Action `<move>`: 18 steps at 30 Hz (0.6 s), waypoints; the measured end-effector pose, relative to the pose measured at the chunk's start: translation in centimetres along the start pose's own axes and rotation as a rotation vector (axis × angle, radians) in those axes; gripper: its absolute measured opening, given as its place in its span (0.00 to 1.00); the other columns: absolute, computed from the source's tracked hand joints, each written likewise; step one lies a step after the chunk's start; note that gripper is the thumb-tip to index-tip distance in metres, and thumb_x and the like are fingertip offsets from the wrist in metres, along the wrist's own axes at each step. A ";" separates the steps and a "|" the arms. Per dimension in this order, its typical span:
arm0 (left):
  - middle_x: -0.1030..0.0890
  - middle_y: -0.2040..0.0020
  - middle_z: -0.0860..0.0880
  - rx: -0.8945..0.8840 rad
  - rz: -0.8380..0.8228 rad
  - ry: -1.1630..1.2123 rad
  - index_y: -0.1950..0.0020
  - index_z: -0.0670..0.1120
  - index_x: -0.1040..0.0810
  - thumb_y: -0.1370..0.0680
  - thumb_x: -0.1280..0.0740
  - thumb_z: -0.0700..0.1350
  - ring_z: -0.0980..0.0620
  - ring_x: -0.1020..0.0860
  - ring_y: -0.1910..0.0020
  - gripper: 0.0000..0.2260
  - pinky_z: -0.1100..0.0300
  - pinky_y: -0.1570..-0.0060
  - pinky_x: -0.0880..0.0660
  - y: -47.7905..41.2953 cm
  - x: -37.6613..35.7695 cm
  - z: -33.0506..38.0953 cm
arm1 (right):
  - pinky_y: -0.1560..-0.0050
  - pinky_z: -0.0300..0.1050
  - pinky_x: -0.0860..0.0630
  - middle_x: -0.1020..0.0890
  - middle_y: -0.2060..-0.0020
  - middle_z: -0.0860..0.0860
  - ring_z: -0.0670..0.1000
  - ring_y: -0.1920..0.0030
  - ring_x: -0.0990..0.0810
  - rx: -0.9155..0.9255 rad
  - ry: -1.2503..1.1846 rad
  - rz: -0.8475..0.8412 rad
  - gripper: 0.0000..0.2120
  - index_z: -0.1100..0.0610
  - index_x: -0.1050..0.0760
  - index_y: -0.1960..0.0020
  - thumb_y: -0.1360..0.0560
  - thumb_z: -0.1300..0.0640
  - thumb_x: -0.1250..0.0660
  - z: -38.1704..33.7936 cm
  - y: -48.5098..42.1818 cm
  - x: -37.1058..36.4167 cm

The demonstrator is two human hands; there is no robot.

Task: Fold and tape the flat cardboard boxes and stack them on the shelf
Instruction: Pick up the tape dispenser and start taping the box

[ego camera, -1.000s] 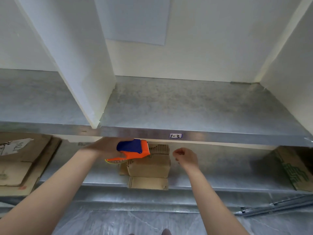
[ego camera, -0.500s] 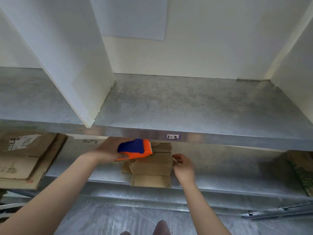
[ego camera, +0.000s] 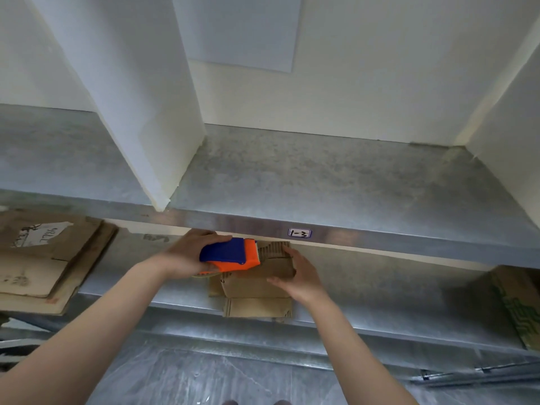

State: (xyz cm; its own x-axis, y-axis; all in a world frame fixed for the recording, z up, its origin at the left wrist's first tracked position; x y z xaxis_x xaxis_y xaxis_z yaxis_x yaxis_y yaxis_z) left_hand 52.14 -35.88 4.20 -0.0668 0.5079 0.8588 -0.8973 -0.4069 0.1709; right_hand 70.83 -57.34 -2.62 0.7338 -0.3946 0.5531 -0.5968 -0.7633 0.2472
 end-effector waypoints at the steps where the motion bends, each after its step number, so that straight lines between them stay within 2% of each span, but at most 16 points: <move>1: 0.31 0.36 0.59 0.001 0.004 -0.001 0.28 0.64 0.36 0.28 0.27 0.55 0.58 0.34 0.39 0.31 0.63 0.42 0.36 0.1 -0.1 0.0 | 0.33 0.45 0.30 0.30 0.30 0.44 0.49 0.32 0.30 -0.005 -0.007 0.010 0.44 0.40 0.39 0.26 0.37 0.41 0.22 0.0 -0.1 -0.1; 4: 0.33 0.39 0.60 0.017 0.015 -0.018 0.29 0.67 0.37 0.29 0.28 0.59 0.59 0.36 0.40 0.31 0.63 0.42 0.38 0.5 -0.4 -0.4 | 0.41 0.38 0.27 0.27 0.34 0.41 0.47 0.34 0.27 -0.022 -0.075 0.031 0.41 0.39 0.38 0.27 0.36 0.43 0.22 0.5 0.1 -0.6; 6: 0.31 0.37 0.58 0.002 0.004 -0.027 0.29 0.67 0.37 0.29 0.28 0.61 0.58 0.34 0.39 0.31 0.63 0.43 0.38 1.1 -0.3 -0.8 | 0.49 0.30 0.30 0.25 0.37 0.39 0.45 0.37 0.25 -0.041 -0.117 0.058 0.40 0.36 0.37 0.28 0.36 0.44 0.23 0.7 0.7 -0.8; 7: 0.30 0.35 0.58 -0.023 -0.001 -0.032 0.29 0.67 0.37 0.29 0.28 0.61 0.58 0.33 0.39 0.31 0.64 0.43 0.37 1.5 -0.2 -1.2 | 0.49 0.29 0.30 0.25 0.37 0.39 0.45 0.37 0.25 -0.049 -0.131 0.067 0.39 0.35 0.36 0.29 0.35 0.44 0.23 0.7 0.8 -0.9; 10: 0.29 0.33 0.58 -0.061 -0.019 -0.070 0.28 0.65 0.36 0.28 0.28 0.58 0.57 0.33 0.37 0.31 0.61 0.41 0.35 2.5 0.7 -2.7 | 0.47 0.32 0.30 0.25 0.35 0.40 0.46 0.37 0.25 -0.093 -0.157 0.055 0.39 0.34 0.37 0.28 0.34 0.45 0.23 0.3 1.0 -1.1; 13: 0.26 0.39 0.55 -0.013 -0.023 -0.087 0.28 0.65 0.36 0.27 0.27 0.56 0.54 0.33 0.41 0.31 0.58 0.42 0.34 3.5 2.3 -5.4 | 0.49 0.31 0.30 0.25 0.34 0.41 0.45 0.39 0.25 -0.121 -0.170 0.050 0.39 0.35 0.38 0.27 0.33 0.47 0.23 0.0 1.1 -1.2; 18: 0.27 0.42 0.54 -0.009 -0.060 -0.088 0.28 0.64 0.36 0.27 0.27 0.53 0.52 0.31 0.41 0.30 0.56 0.39 0.34 4.5 4.2 -9.0 | 0.38 0.37 0.30 0.26 0.32 0.43 0.48 0.34 0.26 -0.157 -0.197 0.083 0.40 0.37 0.39 0.26 0.32 0.49 0.23 -0.3 1.8 -2.2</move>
State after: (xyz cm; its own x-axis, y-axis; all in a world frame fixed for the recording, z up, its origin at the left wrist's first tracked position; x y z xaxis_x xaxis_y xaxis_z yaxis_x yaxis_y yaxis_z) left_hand 43.93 -28.72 4.17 0.0256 0.4620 0.8865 -0.9023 -0.3710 0.2194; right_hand 68.06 -57.65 -3.15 0.7199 -0.5566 0.4146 -0.6895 -0.6417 0.3359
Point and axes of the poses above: each hand's wrist, its own y-axis away from the middle knuckle, its own x-axis out of the back of the hand, z = x × y, the point moved 3 cm from there along -y, towards the middle knuckle
